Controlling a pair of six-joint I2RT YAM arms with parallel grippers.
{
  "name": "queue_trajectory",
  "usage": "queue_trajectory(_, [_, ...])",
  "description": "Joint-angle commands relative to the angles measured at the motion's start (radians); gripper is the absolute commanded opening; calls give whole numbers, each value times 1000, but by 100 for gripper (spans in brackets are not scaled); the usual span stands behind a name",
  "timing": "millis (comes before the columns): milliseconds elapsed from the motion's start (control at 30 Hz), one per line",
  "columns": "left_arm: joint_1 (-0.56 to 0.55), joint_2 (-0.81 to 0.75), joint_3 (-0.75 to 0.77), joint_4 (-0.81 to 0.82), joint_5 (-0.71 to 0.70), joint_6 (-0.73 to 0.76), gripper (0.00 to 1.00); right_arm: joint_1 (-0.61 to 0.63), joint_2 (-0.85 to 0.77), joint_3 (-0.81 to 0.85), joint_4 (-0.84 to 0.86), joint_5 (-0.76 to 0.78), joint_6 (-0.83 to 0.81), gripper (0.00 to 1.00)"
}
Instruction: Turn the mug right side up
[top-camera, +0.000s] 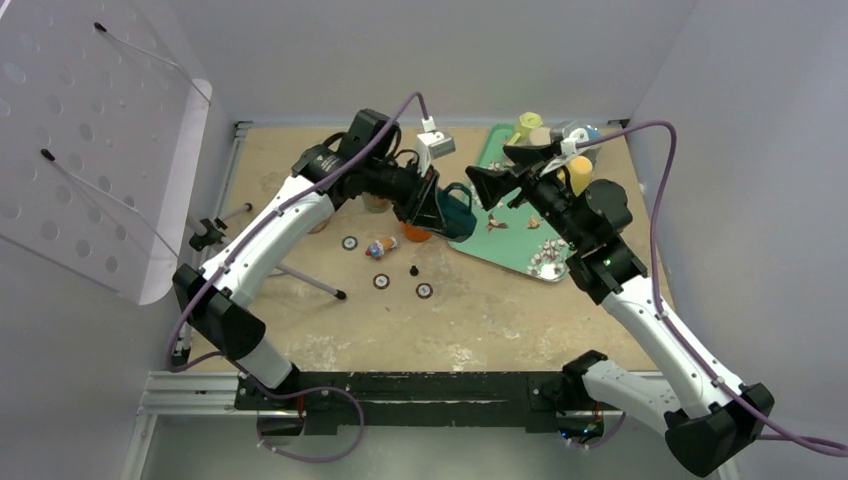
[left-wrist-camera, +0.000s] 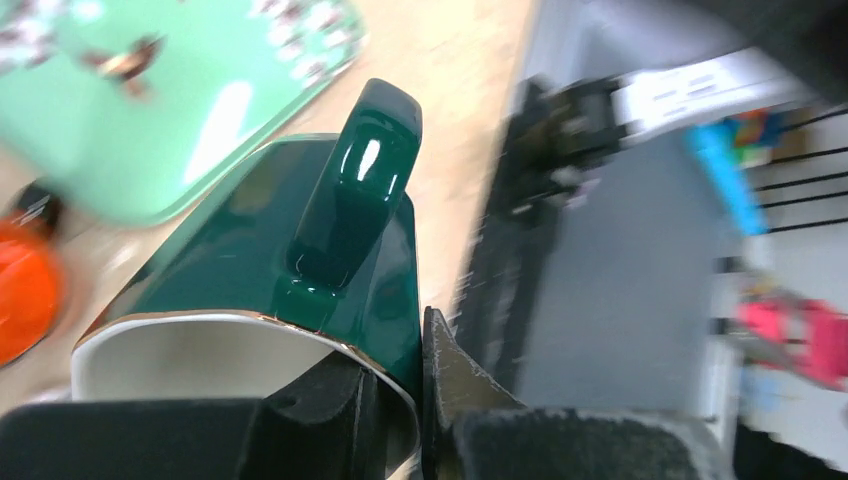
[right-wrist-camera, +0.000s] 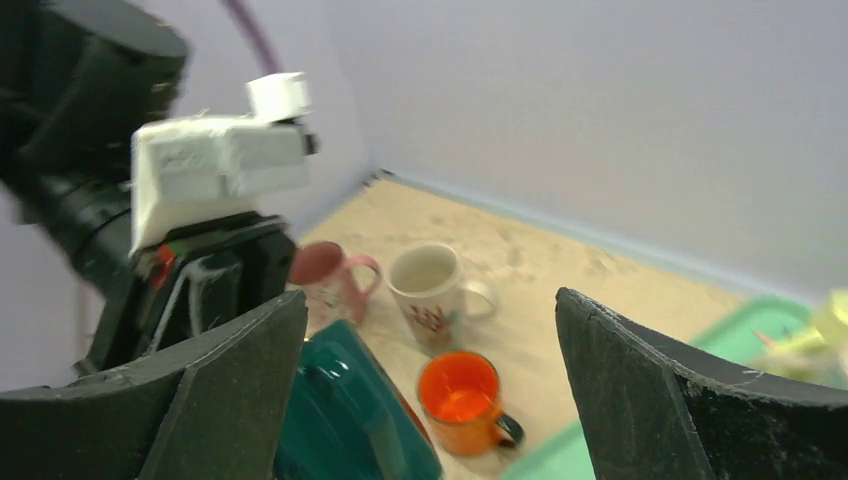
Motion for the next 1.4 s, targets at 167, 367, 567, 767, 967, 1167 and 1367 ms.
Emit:
queue_trajectory(167, [11,-118,-216,-279,-787,624,0,-4,-50,-27,-230,381,-80,98])
queue_trajectory(367, [138,-51,-287,-349,-732,696,0,-4,-40,-46,-242,434,-75,98])
queue_trajectory(567, [166,-87,-459,-217,-729,727,0,-3,-51,-84,-249,502,-75,98])
queue_trajectory(767, [203,-33,-518,-126,-715,757,0,-5,-72,-105,-228,505,-85,98])
queue_trajectory(967, [209,23,-509,-137,-707,763,0,-108,-24,-76,-242,517,-79,99])
queue_trajectory(1167, [211,-17,-498,-140,-697,755,34,-269,124,-10,-267,643,-21,99])
queue_trajectory(1367, [210,-110,-431,-216,-626,719,54,-343,311,-8,-153,725,242,93])
